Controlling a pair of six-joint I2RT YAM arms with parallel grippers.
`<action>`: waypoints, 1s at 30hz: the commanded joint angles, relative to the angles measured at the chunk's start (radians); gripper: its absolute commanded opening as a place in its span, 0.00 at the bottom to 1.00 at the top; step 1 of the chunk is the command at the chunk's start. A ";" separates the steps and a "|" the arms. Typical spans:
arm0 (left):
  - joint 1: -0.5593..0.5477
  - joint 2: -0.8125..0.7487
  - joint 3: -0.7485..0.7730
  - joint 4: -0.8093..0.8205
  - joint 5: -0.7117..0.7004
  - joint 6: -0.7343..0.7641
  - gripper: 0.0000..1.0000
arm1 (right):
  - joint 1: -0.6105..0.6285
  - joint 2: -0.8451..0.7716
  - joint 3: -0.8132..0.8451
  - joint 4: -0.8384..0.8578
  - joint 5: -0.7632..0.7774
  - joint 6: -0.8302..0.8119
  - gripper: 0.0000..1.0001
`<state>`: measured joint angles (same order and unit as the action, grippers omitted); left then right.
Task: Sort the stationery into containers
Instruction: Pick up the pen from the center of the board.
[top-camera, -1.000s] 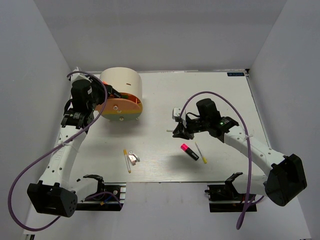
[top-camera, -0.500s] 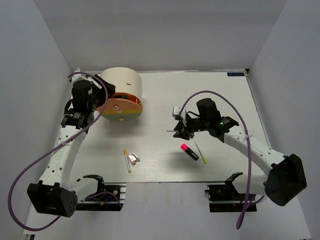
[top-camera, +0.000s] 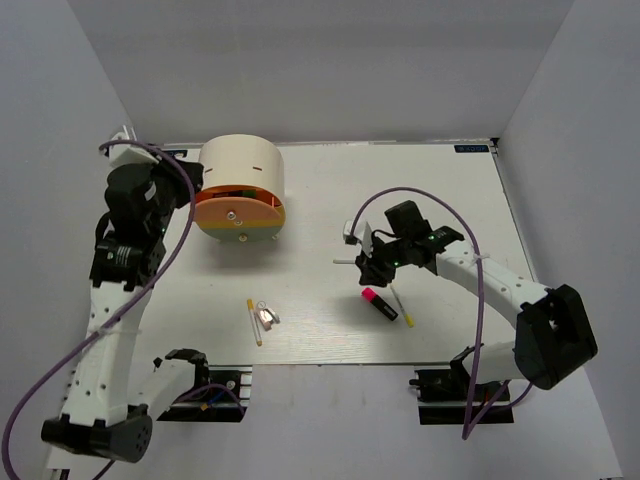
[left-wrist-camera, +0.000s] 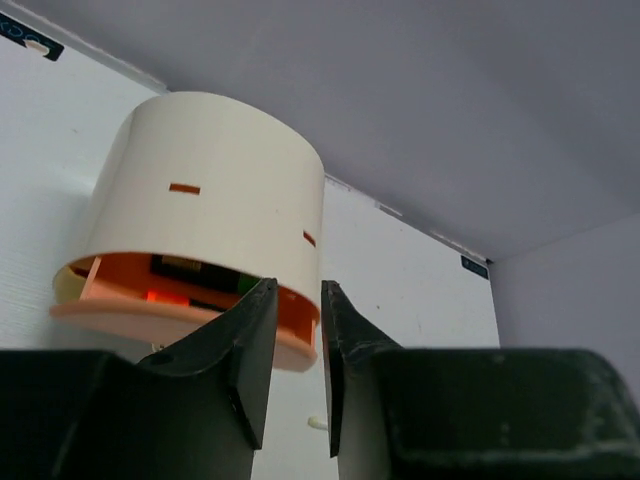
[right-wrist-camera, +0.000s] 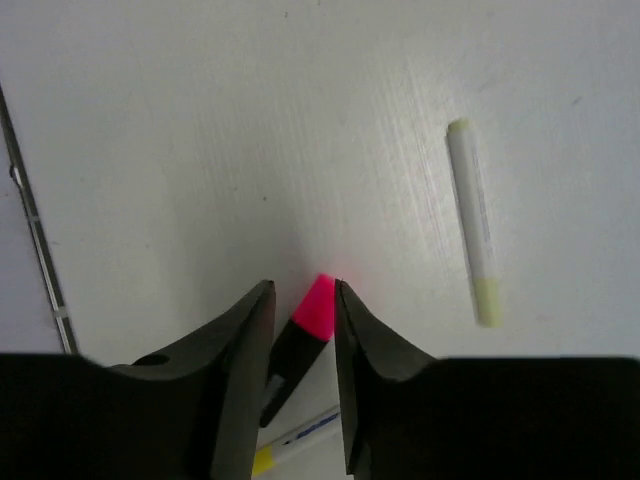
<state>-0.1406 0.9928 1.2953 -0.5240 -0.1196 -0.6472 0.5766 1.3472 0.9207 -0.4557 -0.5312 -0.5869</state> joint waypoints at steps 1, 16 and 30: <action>-0.004 -0.101 -0.083 -0.088 0.073 0.034 0.35 | 0.012 0.039 0.020 -0.123 0.115 -0.015 0.45; -0.004 -0.382 -0.439 -0.177 0.153 -0.134 0.78 | 0.111 0.193 -0.006 -0.103 0.372 0.137 0.59; -0.004 -0.382 -0.449 -0.195 0.153 -0.134 0.78 | 0.187 0.280 -0.078 0.012 0.570 0.280 0.39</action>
<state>-0.1413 0.6163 0.8471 -0.7044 0.0235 -0.7788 0.7448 1.6024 0.8921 -0.4816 -0.0395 -0.3439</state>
